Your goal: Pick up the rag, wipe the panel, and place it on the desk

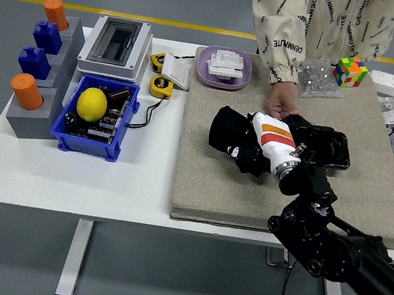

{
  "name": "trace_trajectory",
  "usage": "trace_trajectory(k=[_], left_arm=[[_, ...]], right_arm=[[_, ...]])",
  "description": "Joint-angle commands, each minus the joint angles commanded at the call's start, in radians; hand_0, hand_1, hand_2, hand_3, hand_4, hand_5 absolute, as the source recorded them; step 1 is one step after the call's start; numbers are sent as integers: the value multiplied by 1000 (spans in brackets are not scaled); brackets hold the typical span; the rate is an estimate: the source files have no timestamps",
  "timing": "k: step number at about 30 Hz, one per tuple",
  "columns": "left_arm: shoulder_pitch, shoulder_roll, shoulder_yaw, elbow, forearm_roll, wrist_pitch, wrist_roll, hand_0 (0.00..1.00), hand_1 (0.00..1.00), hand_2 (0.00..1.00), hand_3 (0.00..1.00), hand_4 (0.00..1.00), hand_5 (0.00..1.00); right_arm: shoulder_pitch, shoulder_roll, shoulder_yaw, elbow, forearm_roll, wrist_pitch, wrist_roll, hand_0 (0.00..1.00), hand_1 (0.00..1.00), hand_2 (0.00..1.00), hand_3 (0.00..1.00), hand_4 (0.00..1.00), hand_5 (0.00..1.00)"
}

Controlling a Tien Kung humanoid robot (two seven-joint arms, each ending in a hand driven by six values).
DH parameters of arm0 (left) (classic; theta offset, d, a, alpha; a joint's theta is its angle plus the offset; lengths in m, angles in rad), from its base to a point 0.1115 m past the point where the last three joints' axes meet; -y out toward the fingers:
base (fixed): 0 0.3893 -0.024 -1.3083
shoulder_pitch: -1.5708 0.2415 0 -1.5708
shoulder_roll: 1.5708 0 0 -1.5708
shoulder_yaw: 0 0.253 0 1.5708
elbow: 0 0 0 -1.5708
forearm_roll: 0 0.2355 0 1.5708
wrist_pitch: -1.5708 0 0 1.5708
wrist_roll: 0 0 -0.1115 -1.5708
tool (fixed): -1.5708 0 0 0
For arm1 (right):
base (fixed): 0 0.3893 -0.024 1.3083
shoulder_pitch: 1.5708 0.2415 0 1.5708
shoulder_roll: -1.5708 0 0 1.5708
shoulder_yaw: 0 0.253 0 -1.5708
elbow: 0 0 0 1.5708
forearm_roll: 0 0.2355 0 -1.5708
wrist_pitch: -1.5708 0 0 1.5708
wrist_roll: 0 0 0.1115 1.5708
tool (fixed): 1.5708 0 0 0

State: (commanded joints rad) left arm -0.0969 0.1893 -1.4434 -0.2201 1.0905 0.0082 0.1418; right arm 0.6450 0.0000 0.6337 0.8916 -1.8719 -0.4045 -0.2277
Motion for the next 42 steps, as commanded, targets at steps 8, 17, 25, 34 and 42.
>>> trace_trajectory(k=[8,17,25,34,42], left_arm=[[3,1,3,1,0,0,0,612,640,655,562,627,439],[5,1,-3,-1,1,0,-1,611,640,655,562,628,439],[10,-1,-11,0,3,0,-1,611,640,654,562,628,440],[13,-3,-16,-1,4,0,-1,612,641,655,562,627,439],[15,-5,-20,-1,4,0,-2,610,640,655,562,627,439]], right_arm=[[-5,-6,27,-11,-1,2,-1,317,442,492,514,873,256],[-15,-51,75,-17,-9,5,-4,317,443,492,514,872,257],[-32,-106,121,-19,-18,10,-6,317,443,492,514,871,257],[-62,-164,209,-35,-34,14,-7,318,443,492,514,871,258],[-83,-224,257,-48,-44,23,-9,318,443,492,514,872,259]])
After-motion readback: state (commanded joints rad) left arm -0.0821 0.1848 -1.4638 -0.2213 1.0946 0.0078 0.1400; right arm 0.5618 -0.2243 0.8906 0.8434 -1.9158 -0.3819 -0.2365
